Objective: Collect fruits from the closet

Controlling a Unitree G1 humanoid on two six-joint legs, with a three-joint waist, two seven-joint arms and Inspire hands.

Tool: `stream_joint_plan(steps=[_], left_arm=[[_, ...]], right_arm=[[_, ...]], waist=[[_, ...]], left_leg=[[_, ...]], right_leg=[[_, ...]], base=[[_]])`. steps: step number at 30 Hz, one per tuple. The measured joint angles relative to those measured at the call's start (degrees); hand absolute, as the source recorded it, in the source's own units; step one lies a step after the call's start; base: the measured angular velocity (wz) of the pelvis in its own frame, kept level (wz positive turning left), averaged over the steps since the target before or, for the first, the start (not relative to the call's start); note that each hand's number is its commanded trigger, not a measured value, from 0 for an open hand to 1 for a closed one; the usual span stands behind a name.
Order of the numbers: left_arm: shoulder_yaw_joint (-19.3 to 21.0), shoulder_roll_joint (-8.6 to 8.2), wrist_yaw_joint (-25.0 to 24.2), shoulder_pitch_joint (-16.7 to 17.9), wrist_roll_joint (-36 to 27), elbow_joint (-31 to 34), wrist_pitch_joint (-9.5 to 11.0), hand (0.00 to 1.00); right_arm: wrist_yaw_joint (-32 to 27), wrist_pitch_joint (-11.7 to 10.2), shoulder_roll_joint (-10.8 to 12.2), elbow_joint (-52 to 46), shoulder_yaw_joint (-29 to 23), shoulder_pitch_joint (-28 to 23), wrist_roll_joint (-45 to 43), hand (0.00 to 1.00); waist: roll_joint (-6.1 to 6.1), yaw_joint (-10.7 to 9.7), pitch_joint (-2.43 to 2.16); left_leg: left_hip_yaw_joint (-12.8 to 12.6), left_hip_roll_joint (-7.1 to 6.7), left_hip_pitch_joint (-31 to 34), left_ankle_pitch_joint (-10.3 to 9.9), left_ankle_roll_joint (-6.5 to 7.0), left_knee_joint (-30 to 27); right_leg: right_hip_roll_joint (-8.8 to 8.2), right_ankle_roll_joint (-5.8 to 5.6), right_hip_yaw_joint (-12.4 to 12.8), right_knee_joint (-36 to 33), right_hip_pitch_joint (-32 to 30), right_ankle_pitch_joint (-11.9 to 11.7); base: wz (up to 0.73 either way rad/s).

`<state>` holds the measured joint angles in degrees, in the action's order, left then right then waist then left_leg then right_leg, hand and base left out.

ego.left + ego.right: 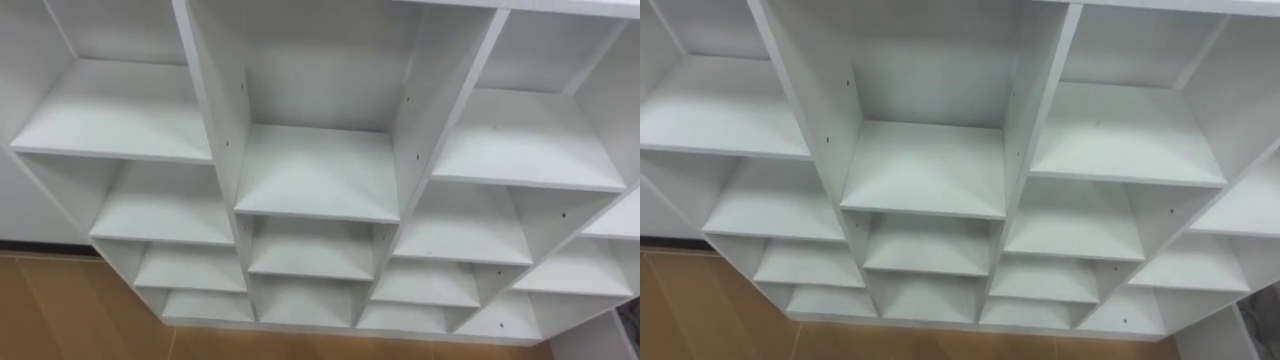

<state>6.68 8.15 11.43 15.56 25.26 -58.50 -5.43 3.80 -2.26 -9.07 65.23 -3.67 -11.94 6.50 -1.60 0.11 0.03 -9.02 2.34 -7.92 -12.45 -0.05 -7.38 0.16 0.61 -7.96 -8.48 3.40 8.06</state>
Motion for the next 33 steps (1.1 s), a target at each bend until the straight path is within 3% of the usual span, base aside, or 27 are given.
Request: stream_joint_plan(steps=[11, 18, 26, 33], left_arm=[[-3.6, -0.60, -0.3, -1.7, 1.5, 0.1, -1.7, 1.00], [-3.5, -0.67, -0.4, -1.8, 1.9, 0.1, -2.2, 1.00], [-3.4, -0.68, -1.0, -1.7, 1.9, -0.8, -3.1, 1.00], [-3.6, -0.78, -2.2, -1.6, 1.9, -0.6, -4.5, 1.00]], right_arm=[[-5.5, 3.6, 0.1, -0.1, 3.6, 0.2, -4.3, 0.00], [-5.8, 5.2, 0.1, 2.7, 3.7, 0.7, -5.5, 0.00], [-5.0, 9.3, 0.3, 5.9, 4.9, 0.6, -15.8, 0.00], [-4.3, 11.7, 0.2, 5.7, 5.2, 1.8, -16.4, 0.00]], waist=[[0.97, -1.5, 0.05], [0.95, -1.7, 0.06], [0.84, -1.4, 0.25], [0.82, -1.4, 0.23]], left_leg=[[0.3, 0.01, -0.5, -0.2, 0.09, -0.2], [0.3, -0.08, -0.9, -0.2, 0.10, -0.1], [0.5, -0.09, -1.9, -0.7, 0.21, -0.2], [0.9, -0.11, -1.8, -0.7, 0.22, -0.3]], right_leg=[[0.25, 0.00, 0.9, -0.3, 0.2, 0.0], [0.16, -0.09, 1.0, -0.3, 0.5, 0.1], [0.26, -0.14, 1.8, -1.7, 0.4, 1.0], [0.21, -0.11, 1.7, -2.3, 0.0, 1.2]], base=[[-0.03], [-0.01], [-0.04], [0.00]])
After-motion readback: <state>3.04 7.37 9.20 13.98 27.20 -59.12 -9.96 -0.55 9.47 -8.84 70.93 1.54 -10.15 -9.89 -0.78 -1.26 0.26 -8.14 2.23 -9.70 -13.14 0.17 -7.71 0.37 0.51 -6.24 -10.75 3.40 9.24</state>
